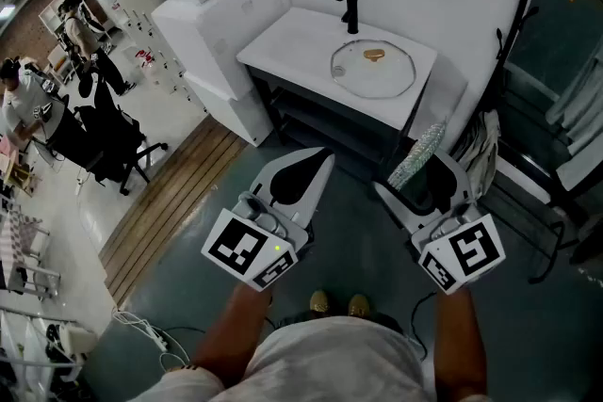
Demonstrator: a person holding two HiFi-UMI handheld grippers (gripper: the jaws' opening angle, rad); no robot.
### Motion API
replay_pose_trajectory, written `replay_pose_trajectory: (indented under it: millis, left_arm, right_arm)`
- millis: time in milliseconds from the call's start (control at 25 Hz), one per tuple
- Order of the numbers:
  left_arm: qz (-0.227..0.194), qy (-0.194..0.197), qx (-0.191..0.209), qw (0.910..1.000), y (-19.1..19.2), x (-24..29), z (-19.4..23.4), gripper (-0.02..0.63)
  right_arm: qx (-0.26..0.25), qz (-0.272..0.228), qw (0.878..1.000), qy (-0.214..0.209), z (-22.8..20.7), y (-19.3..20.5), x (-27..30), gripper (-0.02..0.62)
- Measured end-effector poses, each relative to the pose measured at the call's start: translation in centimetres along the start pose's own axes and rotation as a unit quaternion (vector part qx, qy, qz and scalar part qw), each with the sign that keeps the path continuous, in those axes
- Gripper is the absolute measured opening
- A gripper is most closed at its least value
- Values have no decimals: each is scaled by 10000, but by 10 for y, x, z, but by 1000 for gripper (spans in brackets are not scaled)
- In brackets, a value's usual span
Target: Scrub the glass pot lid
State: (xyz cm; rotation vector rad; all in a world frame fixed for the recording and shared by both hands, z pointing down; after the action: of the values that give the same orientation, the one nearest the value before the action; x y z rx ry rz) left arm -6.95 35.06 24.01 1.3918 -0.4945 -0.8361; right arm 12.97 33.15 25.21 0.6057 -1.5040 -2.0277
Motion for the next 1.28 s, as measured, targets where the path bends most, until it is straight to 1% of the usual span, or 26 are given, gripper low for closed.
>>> replay_pose_trajectory:
  millis: [280, 520, 840, 1280]
  left_arm:
    - [7, 12, -30, 10000, 1, 3, 4, 15]
    - [-4, 5, -80, 10000, 4, -1, 13, 15]
    - [-63, 45, -148, 9999, 2, -9, 41, 15]
    - [-102, 272, -164, 9994, -1, -28, 82, 15]
  right_arm:
    - [15, 1, 10000, 21, -3, 0, 3, 348]
    - [261, -50, 9996, 42, -3, 3, 7, 348]
    - [324, 85, 9994, 112, 6, 6, 26, 348]
    - [205, 174, 9986, 459, 25, 0, 49, 348]
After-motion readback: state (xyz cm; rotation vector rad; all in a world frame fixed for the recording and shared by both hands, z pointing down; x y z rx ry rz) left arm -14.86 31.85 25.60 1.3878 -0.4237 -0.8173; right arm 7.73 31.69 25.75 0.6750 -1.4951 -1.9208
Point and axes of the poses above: the fingertips, and each gripper's own axes: x forward along the fingers, z to its left, y out of its underside, the point moved 8 cm from there along -x, backward along the fingers, and after that the axes turned 10 degrees about -x, right-handed, at the moved point
